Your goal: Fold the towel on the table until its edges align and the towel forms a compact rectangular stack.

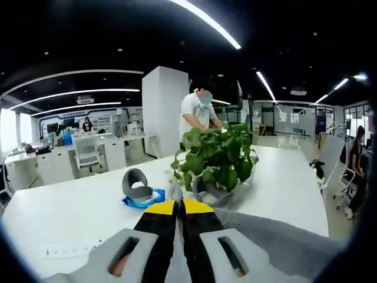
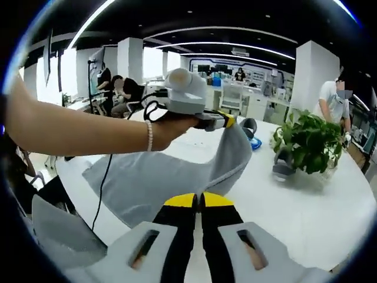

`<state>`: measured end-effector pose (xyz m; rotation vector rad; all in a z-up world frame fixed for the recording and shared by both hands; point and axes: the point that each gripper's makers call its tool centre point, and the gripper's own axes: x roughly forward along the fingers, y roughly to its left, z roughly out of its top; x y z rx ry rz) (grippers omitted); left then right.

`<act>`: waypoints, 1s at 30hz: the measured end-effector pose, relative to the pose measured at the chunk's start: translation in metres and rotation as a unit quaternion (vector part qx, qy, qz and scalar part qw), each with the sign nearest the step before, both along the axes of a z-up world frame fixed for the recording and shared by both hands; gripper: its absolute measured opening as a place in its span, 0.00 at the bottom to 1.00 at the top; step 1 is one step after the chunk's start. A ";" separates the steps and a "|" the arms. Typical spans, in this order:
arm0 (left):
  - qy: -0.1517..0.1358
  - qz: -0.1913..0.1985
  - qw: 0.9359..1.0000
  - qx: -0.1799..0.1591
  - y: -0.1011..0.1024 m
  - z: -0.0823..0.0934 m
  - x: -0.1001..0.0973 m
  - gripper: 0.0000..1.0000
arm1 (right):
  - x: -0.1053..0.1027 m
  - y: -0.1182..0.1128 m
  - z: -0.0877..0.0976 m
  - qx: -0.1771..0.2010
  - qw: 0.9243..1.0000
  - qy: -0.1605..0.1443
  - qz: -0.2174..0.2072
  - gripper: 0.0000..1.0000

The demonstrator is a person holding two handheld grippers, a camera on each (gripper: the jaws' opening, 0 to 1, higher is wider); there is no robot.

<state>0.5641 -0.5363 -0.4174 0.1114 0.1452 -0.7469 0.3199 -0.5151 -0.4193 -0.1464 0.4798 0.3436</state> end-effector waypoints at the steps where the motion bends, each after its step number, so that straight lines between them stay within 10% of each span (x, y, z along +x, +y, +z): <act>1: 0.000 0.002 1.000 -0.002 0.004 0.002 0.001 0.03 | 0.000 0.006 0.003 0.002 1.000 -0.004 0.010 0.00; 30: -0.013 0.075 0.997 -0.011 0.136 0.016 0.030 0.03 | 0.004 0.164 0.033 0.016 0.976 -0.030 0.216 0.00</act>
